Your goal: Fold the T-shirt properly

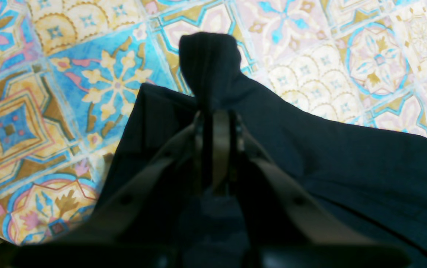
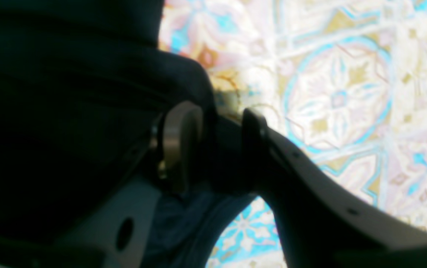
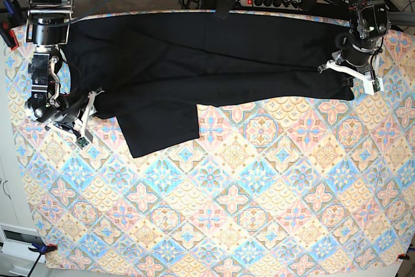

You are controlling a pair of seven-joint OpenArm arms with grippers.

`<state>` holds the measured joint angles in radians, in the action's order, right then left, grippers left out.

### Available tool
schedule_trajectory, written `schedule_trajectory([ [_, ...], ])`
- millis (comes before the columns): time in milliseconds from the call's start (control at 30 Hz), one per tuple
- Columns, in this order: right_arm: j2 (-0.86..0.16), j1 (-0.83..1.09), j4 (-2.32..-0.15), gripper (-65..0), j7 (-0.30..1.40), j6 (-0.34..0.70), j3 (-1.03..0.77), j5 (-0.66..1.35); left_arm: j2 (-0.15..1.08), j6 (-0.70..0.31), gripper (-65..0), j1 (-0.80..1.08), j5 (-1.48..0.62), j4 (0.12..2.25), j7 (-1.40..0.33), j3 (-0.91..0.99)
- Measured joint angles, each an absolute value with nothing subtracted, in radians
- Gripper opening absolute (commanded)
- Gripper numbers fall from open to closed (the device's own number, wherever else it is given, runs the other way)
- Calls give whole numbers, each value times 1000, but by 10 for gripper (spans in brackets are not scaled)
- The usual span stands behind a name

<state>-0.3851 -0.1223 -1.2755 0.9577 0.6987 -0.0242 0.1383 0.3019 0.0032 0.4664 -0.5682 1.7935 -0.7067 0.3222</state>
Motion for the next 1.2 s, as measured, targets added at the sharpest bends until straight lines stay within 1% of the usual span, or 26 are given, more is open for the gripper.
schedule_trajectory([
  [167,-385,-122,-1275,-428,958,699,-24,138,302,4,-650,466,-568,1794,-707,322],
  [333,-385,-119,-1275,-371,966,699,-23,138,302,4,-650,466,-568,1794,-707,322],
  [433,-385,-119,-1275,-357,966,699,-23,138,302,4,-650,466,-568,1794,-707,322],
  [700,-385,-119,-1273,-358,966,699,-19,138,302,3,-650,466,-568,1794,-707,322],
  [900,-385,-116,-1222,-358,965,696,60,138,302,3,-650,466,-569,1794,-707,324],
  [1067,-386,-121,-1221,-360,962,696,63,138,302,3,-650,466,-569,1794,-707,324],
  [1133,-386,-118,-1221,-374,962,696,63,138,302,3,-650,466,-569,1794,-707,324],
  [1200,-386,-117,-1221,-414,962,696,63,139,302,4,-650,466,-569,1794,-707,324],
])
